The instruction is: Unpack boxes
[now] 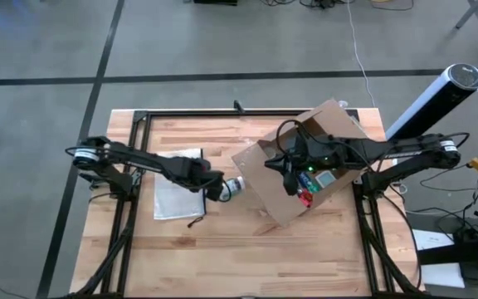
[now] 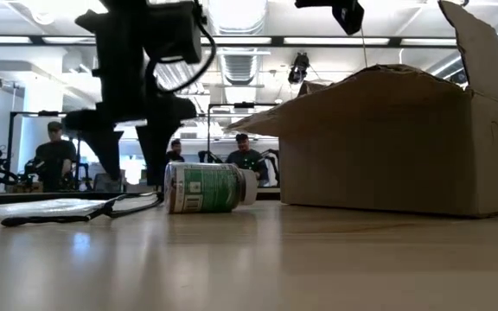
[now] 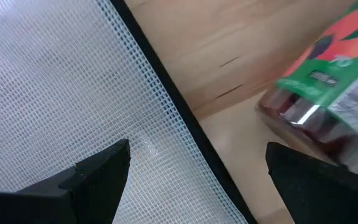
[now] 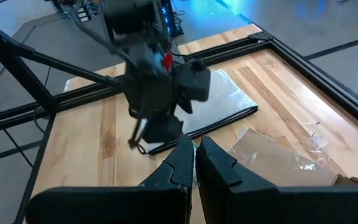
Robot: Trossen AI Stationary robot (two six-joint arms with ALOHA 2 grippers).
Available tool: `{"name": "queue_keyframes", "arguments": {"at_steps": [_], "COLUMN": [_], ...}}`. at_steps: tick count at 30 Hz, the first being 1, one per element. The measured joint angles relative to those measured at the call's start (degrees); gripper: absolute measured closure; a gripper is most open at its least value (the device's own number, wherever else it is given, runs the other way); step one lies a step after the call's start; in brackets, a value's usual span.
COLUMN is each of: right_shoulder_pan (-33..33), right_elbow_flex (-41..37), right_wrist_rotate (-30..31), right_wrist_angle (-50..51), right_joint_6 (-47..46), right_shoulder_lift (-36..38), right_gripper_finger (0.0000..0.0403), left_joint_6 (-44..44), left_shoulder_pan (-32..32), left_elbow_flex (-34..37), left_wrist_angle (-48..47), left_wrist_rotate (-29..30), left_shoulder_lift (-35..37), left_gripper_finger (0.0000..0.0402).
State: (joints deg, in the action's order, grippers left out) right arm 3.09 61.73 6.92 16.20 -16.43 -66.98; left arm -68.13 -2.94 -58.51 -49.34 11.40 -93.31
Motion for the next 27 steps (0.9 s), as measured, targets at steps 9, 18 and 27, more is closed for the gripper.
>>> {"name": "queue_keyframes", "arguments": {"at_steps": [9, 18, 27], "right_shoulder_pan": [0.0, 0.0, 0.0], "right_elbow_flex": [0.0, 0.0, 0.0], "right_wrist_rotate": [-0.02, 0.0, 0.0], "right_wrist_angle": [1.79, 2.13, 2.6], "right_joint_6": [0.2, 1.97, 2.14], "right_shoulder_lift": [1.64, 1.8, 1.8], "right_gripper_finger": [0.0403, 0.0403, 0.0403], "left_joint_6": [-3.06, -4.39, -4.3], "left_shoulder_pan": [0.0, 0.07, 0.04], "left_elbow_flex": [-0.8, -0.84, -0.84], "left_wrist_angle": [-2.15, -5.5, -1.71], "left_wrist_rotate": [-1.95, -2.18, -3.51], "left_shoulder_lift": [-3.96, -2.63, -2.97], "left_gripper_finger": [0.005, 0.0086, 0.009]}}
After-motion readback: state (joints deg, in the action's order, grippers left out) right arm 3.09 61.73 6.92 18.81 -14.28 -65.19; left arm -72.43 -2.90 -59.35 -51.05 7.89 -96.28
